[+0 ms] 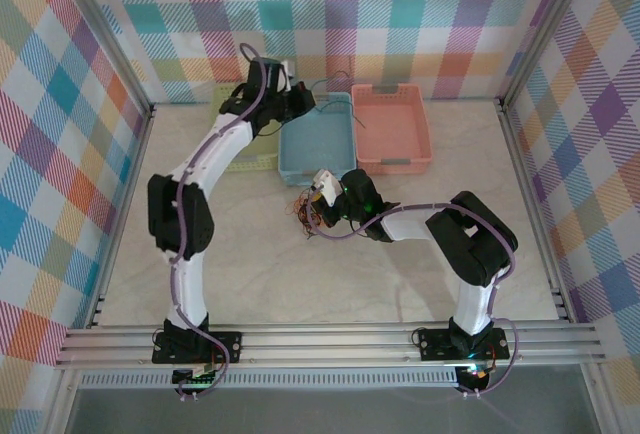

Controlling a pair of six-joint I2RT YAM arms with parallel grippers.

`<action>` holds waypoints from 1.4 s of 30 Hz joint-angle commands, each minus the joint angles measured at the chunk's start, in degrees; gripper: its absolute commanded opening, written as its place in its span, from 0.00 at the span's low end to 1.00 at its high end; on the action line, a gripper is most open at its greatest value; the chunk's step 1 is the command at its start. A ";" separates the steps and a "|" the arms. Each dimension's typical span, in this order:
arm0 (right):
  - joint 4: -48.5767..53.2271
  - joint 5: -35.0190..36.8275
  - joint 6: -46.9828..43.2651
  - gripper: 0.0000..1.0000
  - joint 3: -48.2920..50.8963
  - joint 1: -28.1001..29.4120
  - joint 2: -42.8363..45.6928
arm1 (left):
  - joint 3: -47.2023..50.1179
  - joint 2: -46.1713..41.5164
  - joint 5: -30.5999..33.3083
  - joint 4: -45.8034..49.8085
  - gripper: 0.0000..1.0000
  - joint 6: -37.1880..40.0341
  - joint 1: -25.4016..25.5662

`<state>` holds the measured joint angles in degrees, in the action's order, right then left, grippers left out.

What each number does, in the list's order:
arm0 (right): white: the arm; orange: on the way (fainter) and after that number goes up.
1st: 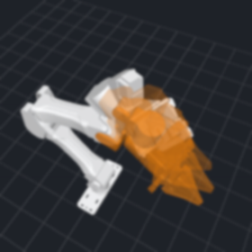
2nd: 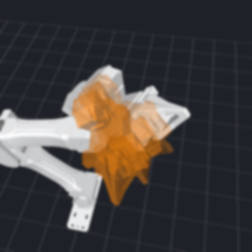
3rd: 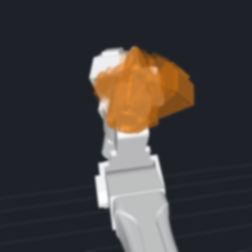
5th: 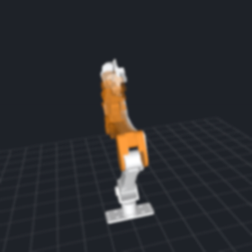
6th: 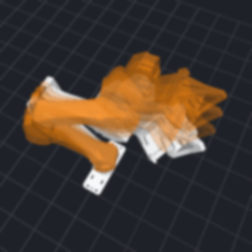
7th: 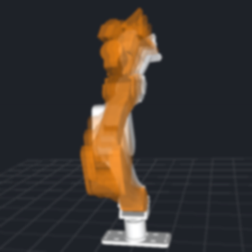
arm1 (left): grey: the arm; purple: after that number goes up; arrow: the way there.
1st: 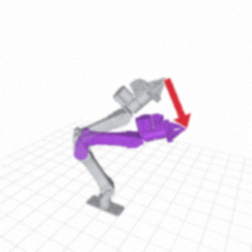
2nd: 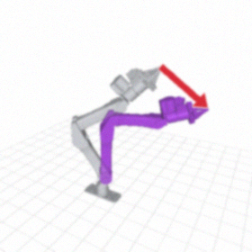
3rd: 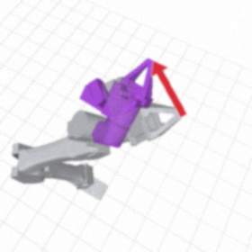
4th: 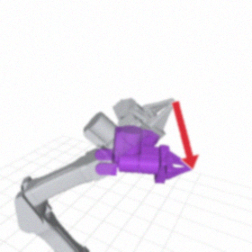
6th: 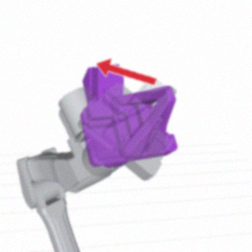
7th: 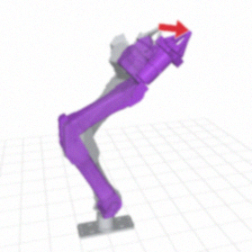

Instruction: Untangle the cables

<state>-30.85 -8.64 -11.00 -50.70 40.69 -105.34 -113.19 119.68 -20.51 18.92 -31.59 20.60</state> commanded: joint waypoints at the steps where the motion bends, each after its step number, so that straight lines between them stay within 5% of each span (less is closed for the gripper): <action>1: -1.43 -1.37 -0.33 0.00 0.99 0.09 1.42 | -8.08 7.05 -6.35 -4.67 0.00 -4.41 0.95; 10: -1.05 -1.37 -0.79 0.00 0.86 0.14 1.45 | -34.91 27.11 -8.53 5.57 0.00 -4.94 3.83; 22: -0.52 -1.38 -0.86 0.00 0.66 0.18 1.37 | -38.17 32.20 -9.45 7.04 0.00 -2.29 7.26; 27: -0.35 -1.20 -0.90 0.00 0.69 0.18 1.26 | -38.46 31.43 -8.84 9.39 0.46 -0.31 7.25; 29: -0.21 -1.20 -0.99 0.00 0.60 0.17 1.23 | -38.50 30.65 -8.78 10.00 0.55 0.68 7.29; 33: 0.30 -1.20 -1.12 0.00 0.25 0.18 1.10 | -39.24 28.86 -7.58 12.84 0.64 3.52 7.17; 42: -0.44 -1.29 -0.98 0.00 0.51 0.18 1.32 | -37.01 18.09 -0.55 22.11 0.64 11.23 6.65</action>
<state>-30.81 -8.62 -11.38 -50.33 40.69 -105.32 -150.12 147.92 -24.69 37.36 -24.80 27.62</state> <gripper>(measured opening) 0.068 0.642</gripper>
